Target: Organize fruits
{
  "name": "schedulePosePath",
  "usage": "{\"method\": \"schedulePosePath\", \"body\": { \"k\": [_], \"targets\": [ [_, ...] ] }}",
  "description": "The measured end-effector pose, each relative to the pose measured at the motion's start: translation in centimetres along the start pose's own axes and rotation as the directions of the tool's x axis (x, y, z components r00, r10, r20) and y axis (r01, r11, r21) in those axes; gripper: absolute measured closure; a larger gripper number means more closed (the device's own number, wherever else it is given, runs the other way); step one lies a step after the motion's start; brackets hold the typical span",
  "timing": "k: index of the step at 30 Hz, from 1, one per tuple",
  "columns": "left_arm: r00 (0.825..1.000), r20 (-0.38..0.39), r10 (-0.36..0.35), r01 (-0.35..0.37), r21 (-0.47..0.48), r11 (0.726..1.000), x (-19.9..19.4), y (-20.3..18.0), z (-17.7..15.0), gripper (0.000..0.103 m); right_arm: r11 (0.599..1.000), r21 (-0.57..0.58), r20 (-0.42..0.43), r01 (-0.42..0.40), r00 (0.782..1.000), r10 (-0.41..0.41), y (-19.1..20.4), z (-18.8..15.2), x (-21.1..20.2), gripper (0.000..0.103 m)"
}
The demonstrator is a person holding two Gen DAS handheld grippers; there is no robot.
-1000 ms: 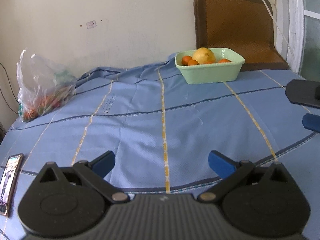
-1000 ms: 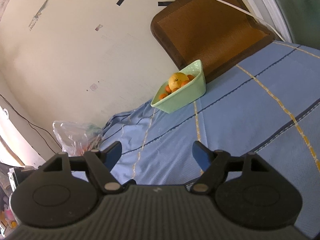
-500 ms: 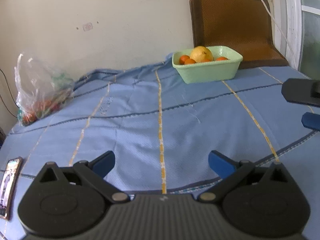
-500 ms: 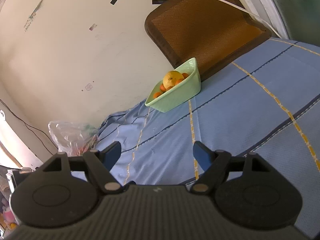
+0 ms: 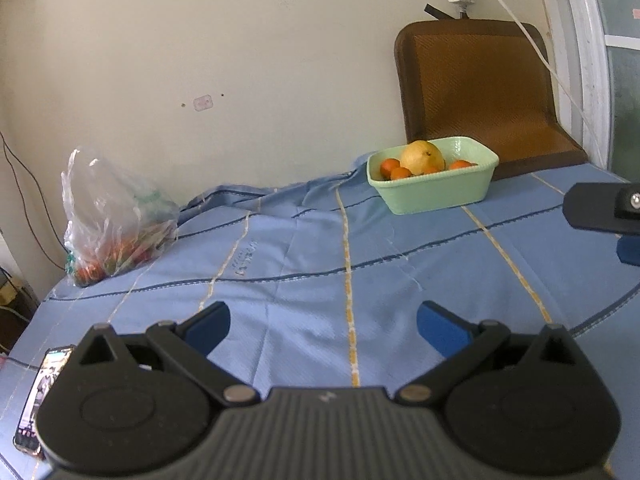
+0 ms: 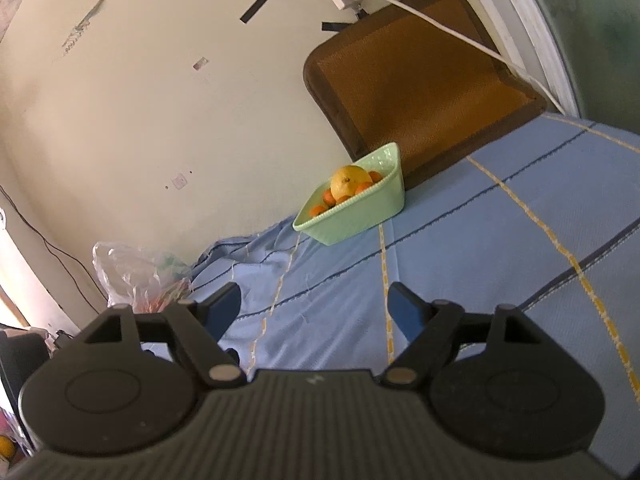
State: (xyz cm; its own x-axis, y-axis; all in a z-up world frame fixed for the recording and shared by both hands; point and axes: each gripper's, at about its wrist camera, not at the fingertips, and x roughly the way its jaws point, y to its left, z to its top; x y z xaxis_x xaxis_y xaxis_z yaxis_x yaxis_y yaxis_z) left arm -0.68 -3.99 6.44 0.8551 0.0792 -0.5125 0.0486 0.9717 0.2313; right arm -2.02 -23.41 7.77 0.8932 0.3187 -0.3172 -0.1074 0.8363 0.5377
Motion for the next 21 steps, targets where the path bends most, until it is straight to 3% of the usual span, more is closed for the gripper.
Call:
{"method": "schedulePosePath", "body": {
  "k": [9, 21],
  "targets": [
    [0.998, -0.038, 0.053, -0.053, 0.000, 0.999, 0.8, 0.2, -0.2, 0.000, 1.000, -0.031, 0.008, -0.008, 1.000, 0.008, 0.7, 0.0, 0.0, 0.020],
    [0.989, -0.147, 0.030, -0.034, -0.022, 0.999, 2.3, 0.4, -1.0, 0.000, 1.000, -0.019, -0.002, -0.004, 1.000, 0.004, 0.3, -0.1, 0.4, 0.019]
  ]
}}
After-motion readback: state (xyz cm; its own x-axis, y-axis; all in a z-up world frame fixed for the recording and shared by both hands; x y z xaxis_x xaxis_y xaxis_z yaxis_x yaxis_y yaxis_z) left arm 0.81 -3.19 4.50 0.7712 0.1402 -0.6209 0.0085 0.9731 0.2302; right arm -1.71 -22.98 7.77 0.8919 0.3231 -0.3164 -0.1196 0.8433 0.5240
